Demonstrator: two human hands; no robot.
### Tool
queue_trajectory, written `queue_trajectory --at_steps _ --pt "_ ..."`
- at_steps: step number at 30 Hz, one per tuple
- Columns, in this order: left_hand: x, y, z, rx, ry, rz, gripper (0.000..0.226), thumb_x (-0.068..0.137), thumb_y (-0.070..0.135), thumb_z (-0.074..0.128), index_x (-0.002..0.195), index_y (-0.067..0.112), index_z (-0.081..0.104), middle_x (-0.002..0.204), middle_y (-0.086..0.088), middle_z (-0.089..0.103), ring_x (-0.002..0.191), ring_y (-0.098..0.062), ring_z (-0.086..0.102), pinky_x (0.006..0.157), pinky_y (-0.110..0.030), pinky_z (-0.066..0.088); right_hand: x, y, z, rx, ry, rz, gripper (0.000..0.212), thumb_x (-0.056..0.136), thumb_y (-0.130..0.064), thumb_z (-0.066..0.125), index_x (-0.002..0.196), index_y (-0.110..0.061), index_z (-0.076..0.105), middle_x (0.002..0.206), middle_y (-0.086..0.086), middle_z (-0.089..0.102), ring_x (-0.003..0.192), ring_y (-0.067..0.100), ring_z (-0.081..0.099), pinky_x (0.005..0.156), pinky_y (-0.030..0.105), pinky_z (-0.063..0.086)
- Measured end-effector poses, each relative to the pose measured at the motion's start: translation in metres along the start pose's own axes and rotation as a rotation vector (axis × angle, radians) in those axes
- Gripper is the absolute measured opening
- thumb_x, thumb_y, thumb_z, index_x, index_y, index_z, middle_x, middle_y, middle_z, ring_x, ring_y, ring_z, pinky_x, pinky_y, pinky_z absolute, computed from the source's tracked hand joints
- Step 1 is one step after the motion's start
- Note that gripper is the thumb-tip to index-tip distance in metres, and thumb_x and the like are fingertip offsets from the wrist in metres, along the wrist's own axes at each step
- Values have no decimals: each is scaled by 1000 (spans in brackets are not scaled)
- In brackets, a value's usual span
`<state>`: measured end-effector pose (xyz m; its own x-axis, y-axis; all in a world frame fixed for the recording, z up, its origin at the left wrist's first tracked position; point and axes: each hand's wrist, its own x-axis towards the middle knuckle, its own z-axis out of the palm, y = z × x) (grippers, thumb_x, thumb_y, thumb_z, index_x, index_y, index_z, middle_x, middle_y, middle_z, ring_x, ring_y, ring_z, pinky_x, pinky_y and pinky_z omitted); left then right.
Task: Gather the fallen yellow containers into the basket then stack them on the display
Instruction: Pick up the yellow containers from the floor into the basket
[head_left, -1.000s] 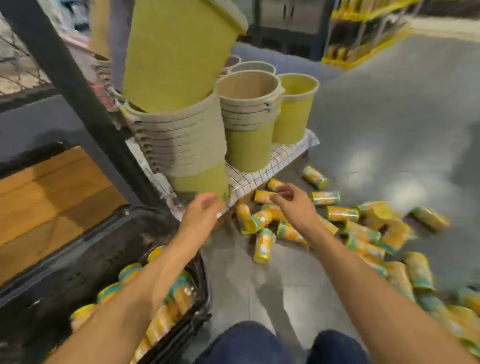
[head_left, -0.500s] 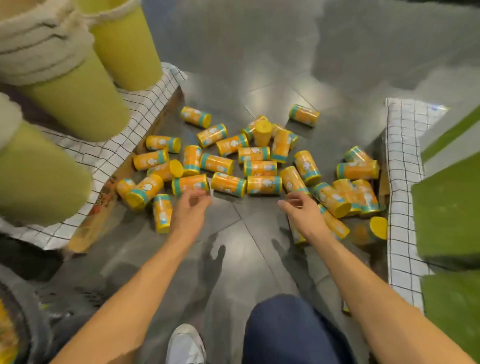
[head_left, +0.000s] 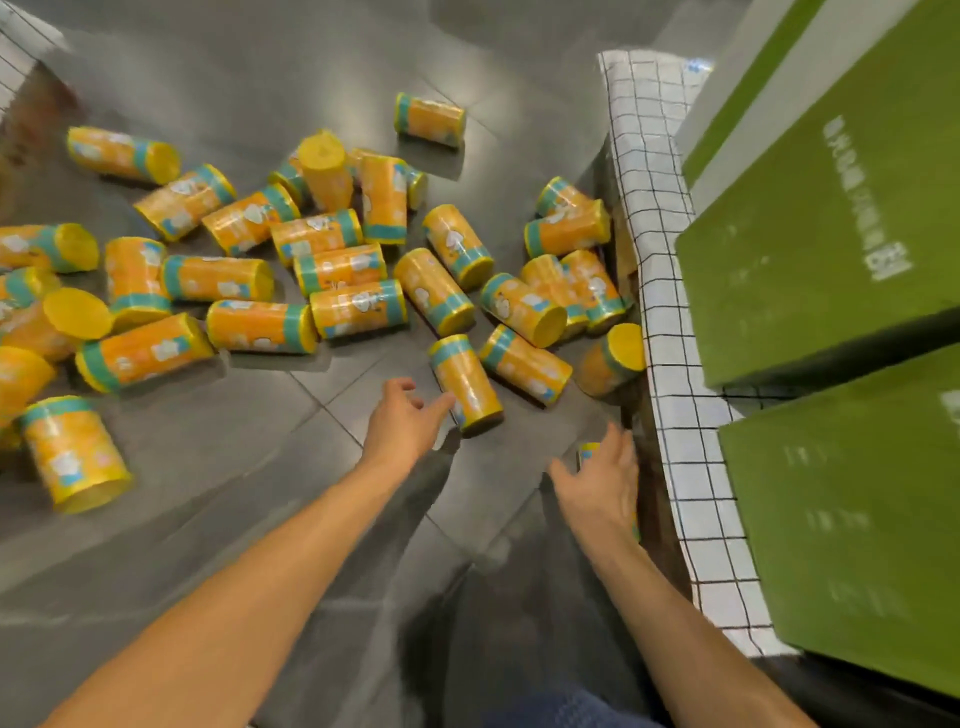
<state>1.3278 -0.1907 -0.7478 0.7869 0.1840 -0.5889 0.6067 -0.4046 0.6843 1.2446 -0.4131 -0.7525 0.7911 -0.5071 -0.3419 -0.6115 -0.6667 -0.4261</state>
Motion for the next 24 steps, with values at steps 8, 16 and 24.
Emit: queue_trajectory --at_steps 8,16,24 --pt "29 32 76 79 29 -113 117 74 73 75 150 5 19 152 -19 38 133 -39 48 109 -49 44 8 39 14 -6 44 222 103 77 -56 82 152 -7 31 143 18 51 127 38 54 98 45 47" --pt "46 24 74 67 44 -147 95 84 57 75 148 7 25 143 -17 47 122 -36 55 101 -47 50 17 46 8 46 -13 258 81 82 -51 81 140 -10 43 126 13 58 109 30 61 82 38 49" --pt "7 17 21 -164 -124 -121 72 81 36 80 136 18 37 120 -10 62 98 -28 69 85 -49 62 11 5 -3 355 -165 180 57 91 -53 72 127 -17 47 110 3 58 90 19 59 63 28 45"
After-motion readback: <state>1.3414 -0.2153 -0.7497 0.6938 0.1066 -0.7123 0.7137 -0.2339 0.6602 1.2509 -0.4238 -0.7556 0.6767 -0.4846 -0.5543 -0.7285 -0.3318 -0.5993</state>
